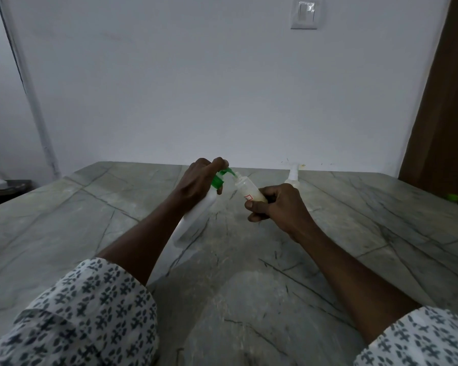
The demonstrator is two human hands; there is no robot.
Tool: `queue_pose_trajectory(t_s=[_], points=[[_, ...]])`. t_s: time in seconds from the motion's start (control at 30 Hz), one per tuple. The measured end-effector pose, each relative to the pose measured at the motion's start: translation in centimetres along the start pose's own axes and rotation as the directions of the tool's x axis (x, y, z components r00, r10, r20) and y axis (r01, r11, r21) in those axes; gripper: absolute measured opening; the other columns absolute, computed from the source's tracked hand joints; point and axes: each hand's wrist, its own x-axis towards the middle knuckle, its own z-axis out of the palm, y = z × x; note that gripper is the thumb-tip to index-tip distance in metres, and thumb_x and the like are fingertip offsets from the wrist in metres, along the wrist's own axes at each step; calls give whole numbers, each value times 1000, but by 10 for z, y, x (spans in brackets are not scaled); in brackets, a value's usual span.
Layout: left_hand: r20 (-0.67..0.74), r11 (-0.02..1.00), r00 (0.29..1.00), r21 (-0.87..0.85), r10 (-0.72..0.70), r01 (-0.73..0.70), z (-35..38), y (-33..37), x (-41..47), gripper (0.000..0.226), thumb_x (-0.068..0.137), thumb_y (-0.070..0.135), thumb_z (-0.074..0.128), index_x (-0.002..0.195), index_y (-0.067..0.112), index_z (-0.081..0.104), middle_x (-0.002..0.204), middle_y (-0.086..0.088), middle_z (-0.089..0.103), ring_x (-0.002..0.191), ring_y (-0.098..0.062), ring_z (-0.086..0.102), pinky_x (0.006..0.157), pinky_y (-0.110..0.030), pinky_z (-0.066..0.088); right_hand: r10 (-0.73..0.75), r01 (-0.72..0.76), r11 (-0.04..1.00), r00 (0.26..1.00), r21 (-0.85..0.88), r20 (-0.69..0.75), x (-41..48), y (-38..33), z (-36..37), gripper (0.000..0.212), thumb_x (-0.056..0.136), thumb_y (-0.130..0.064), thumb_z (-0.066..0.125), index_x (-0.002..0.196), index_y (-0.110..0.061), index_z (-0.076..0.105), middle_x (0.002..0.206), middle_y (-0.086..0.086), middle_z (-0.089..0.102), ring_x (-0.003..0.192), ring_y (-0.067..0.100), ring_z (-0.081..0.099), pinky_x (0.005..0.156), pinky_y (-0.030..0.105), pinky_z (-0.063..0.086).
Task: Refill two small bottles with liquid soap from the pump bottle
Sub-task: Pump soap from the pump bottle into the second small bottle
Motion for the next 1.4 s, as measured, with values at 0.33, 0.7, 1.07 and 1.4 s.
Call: queue_pose_trajectory(t_s=[0.33, 0.7, 1.07, 1.4], points=[[19, 996, 996, 27, -83, 83, 1, 4, -1, 74, 78, 71, 43, 60, 5, 72, 59, -8, 70, 56, -13, 60, 87, -48, 50, -9, 9, 1000, 999, 19, -37, -2, -2, -1, 26, 76, -11, 80, 99, -3, 73, 83, 13, 75, 64, 25, 74, 76, 46, 61], [-36, 998, 999, 59, 5, -3, 1, 7, -4, 39, 91, 40, 37, 64, 23, 61, 61, -4, 65, 69, -28, 57, 88, -50, 48, -25, 25, 999, 1000, -28, -3, -3, 0, 1, 35, 74, -15, 82, 105, -3, 72, 90, 11, 75, 65, 24, 74, 76, 46, 61], [-51, 997, 997, 34, -61, 62, 3, 4, -2, 69, 87, 63, 42, 50, 11, 68, 58, -9, 70, 68, -29, 64, 88, -51, 49, -9, 10, 1000, 999, 24, -50, -2, -2, -1, 30, 75, -12, 81, 101, -1, 73, 86, 12, 75, 64, 25, 74, 76, 45, 61], [-76, 993, 996, 115, 50, -42, 3, -3, 0, 45, 93, 36, 34, 57, 26, 59, 56, 0, 67, 70, -26, 61, 87, -49, 49, -12, 12, 1000, 1000, -1, -20, -3, 0, 2, 33, 73, -12, 83, 104, -4, 73, 90, 11, 75, 65, 25, 74, 77, 50, 60]])
